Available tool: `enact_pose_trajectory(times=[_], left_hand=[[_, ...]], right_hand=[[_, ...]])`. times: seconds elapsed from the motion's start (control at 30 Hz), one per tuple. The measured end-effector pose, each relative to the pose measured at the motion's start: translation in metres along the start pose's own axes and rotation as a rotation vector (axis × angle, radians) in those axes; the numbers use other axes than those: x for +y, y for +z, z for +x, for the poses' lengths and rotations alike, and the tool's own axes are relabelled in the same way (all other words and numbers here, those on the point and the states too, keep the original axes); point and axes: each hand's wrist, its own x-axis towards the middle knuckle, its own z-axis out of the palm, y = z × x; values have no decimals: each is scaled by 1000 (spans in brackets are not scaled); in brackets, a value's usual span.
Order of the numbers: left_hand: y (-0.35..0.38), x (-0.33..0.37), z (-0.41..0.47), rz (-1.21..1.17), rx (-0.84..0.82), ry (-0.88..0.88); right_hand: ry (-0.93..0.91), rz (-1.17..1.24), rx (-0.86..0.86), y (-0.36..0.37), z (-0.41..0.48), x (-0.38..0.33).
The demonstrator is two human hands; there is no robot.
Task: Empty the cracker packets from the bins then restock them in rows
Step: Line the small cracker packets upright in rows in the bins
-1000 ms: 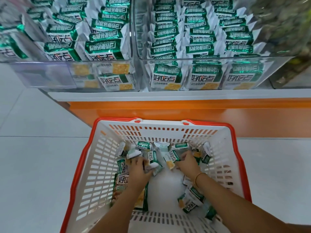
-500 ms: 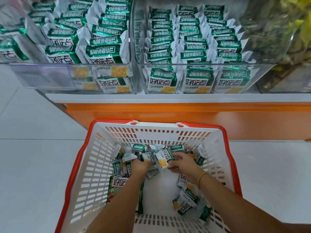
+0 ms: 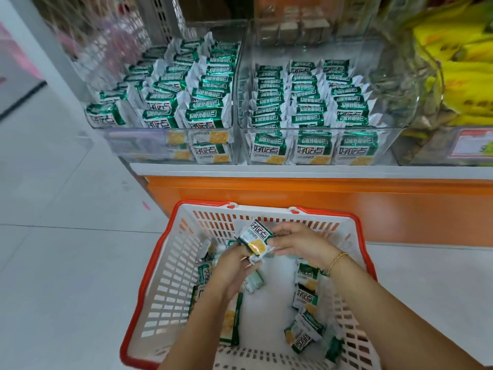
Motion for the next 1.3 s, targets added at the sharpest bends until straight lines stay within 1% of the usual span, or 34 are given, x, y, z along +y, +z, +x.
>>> enact_pose_trajectory(times=[0.07, 0.17, 0.23, 0.33, 0.43, 0.53, 0.57, 0.63, 0.73, 0.77, 0.83, 0.9, 0.93, 1.0, 1.07, 1.1, 1.13, 1.17, 1.2, 1.3], left_hand=[[5, 14, -21, -70, -43, 89], [8, 38, -52, -217, -88, 217], [10, 53, -72, -187, -85, 313], [16, 79, -101, -28, -39, 429], [21, 105, -129, 79, -15, 503], [29, 131, -150, 254, -78, 581], [33, 140, -154, 297, -83, 600], [39, 161, -156, 383, -50, 643], [48, 191, -154, 622, -26, 745], [48, 201, -150, 732, -12, 799], [44, 215, -139, 1027, 133, 913], [34, 223, -122, 1267, 307, 1060], [29, 224, -115, 1337, 353, 1117], [22, 224, -99, 1417, 366, 1167], [20, 223, -89, 1452, 348, 1210], [20, 223, -85, 1454, 351, 1243], [19, 222, -84, 1454, 354, 1279], [17, 223, -81, 1458, 355, 1305], [15, 223, -81, 1466, 352, 1317], [10, 223, -77, 1485, 351, 1334]], right_hand=[[-64, -68, -8, 6, -10, -20], [-162, -74, -3, 18, -28, -47], [-219, -136, 11, 27, -41, -63], [-304, -248, 42, 39, -59, -84], [-405, -177, 14, 49, -76, -104], [-468, -129, -47, 57, -93, -131], [-501, -133, -41, 60, -97, -140], [-568, -110, 29, 63, -100, -154], [-609, 4, 147, 62, -91, -170], [-597, 59, 184, 58, -88, -178], [-589, 113, 292, 42, -78, -202], [-583, -6, 448, 18, -66, -234], [-572, -102, 523, 6, -58, -250], [-487, -366, 664, -15, -37, -283], [-336, -734, 746, -32, -15, -313], [-250, -901, 729, -38, -2, -325], [-198, -1016, 686, -43, 10, -334], [-184, -1086, 644, -50, 24, -342], [-200, -1110, 630, -55, 34, -347], [-368, -1139, 608, -62, 51, -356]])
